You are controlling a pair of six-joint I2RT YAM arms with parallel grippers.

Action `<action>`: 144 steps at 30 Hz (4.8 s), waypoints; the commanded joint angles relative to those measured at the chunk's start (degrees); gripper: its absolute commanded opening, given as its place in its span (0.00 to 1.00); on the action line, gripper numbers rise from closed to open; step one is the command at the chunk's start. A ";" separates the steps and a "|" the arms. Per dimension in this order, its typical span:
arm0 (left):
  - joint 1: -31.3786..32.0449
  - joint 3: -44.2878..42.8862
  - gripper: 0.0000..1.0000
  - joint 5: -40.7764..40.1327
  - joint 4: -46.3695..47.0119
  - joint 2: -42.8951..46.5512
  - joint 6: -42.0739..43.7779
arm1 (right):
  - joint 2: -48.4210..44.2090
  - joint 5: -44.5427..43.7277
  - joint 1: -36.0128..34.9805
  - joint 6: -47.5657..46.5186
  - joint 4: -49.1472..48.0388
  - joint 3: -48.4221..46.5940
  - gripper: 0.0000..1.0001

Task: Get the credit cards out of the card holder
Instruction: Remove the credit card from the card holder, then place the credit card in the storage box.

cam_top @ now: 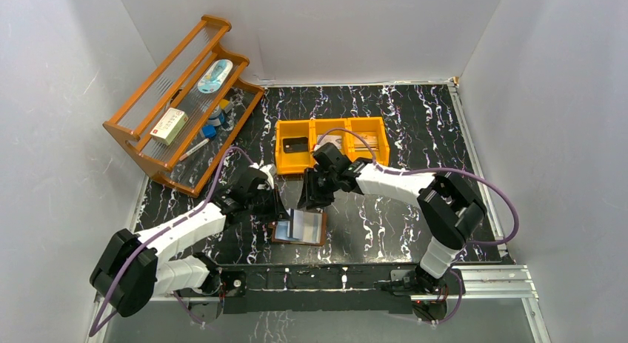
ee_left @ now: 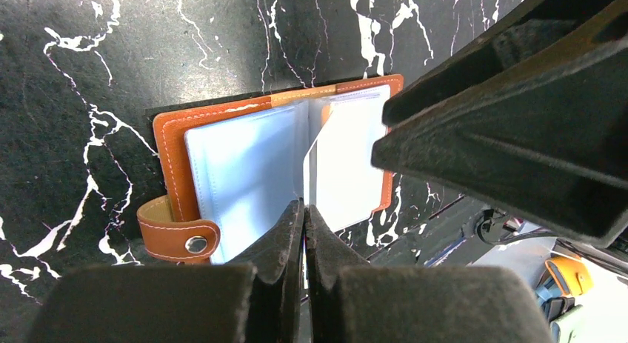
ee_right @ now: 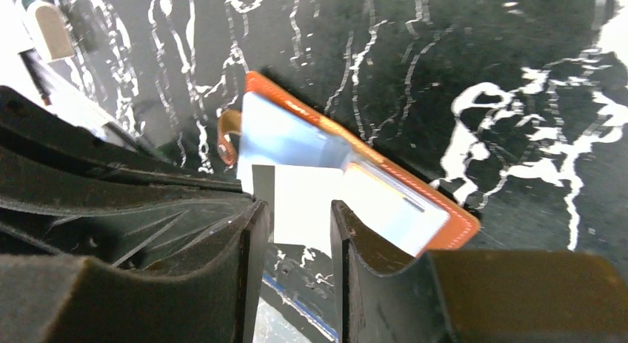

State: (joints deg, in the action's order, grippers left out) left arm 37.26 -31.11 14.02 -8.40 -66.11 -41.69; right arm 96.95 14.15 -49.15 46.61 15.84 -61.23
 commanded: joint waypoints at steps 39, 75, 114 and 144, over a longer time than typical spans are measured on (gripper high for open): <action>-1.78 -9.84 0.00 -6.77 -9.11 10.69 -0.61 | -15.94 -0.29 7.57 -3.25 -14.95 9.08 0.55; -9.87 -3.33 0.00 20.19 25.99 8.46 -14.97 | -12.70 38.57 15.74 12.03 -46.89 13.24 0.25; -10.35 -9.62 0.98 2.68 -5.44 15.72 -3.98 | -1.11 -14.51 16.50 -67.91 -9.33 -13.74 0.00; -10.40 -13.25 0.99 -5.56 -14.40 16.46 1.82 | 20.49 -29.58 10.48 -97.40 -20.89 -19.82 0.10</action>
State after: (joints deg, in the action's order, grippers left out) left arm 27.16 -42.09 9.52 -21.45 -50.85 -41.15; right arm 116.79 -13.43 -38.37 -49.01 -0.75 -80.01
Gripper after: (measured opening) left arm 0.983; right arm 0.075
